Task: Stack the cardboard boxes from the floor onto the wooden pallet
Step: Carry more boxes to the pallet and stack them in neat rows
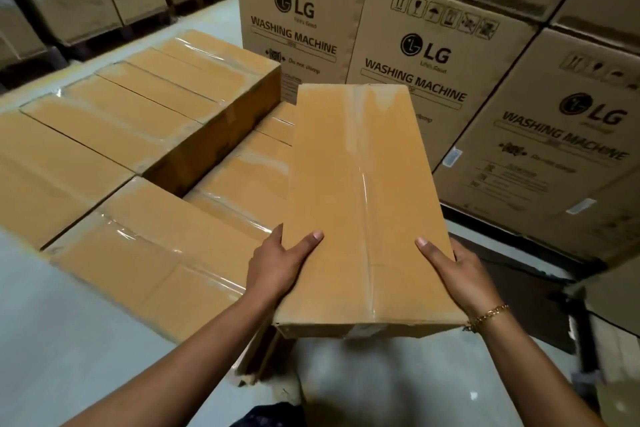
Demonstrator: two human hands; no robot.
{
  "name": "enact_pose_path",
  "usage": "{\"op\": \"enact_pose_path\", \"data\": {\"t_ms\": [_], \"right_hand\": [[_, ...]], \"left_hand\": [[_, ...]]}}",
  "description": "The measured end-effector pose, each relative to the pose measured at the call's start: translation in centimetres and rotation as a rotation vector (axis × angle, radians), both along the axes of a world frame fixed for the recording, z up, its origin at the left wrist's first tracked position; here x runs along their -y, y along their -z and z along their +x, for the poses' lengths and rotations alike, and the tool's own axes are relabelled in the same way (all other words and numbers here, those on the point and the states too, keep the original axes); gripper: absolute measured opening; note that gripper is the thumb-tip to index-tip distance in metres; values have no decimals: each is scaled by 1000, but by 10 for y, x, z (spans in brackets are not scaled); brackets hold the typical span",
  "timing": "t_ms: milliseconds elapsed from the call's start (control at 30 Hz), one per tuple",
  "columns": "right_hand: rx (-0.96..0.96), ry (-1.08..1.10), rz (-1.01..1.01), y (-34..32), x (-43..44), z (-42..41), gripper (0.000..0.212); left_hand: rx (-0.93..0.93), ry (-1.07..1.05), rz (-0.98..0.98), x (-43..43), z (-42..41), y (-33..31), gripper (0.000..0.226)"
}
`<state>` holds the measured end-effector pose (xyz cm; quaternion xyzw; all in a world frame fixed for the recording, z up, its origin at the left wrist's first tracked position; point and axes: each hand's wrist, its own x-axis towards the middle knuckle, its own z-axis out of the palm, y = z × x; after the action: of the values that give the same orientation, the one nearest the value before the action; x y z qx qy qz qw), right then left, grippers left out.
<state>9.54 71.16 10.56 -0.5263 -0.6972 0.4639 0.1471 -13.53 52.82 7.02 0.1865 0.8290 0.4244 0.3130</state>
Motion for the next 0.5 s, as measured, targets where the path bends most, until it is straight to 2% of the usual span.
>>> {"op": "enact_pose_path", "data": {"t_ms": [200, 367, 433, 500], "right_hand": [[53, -141, -25, 6, -91, -59, 34], [123, -308, -18, 20, -156, -112, 57], [126, -377, -13, 30, -181, -135, 74], [128, -462, -6, 43, -206, -156, 79]], "left_hand": [[41, -132, -28, -60, -31, 12, 104], [66, -300, -23, -88, -48, 27, 114], [72, -376, -23, -99, -52, 34, 109], [75, -461, -8, -111, -51, 43, 96]]}}
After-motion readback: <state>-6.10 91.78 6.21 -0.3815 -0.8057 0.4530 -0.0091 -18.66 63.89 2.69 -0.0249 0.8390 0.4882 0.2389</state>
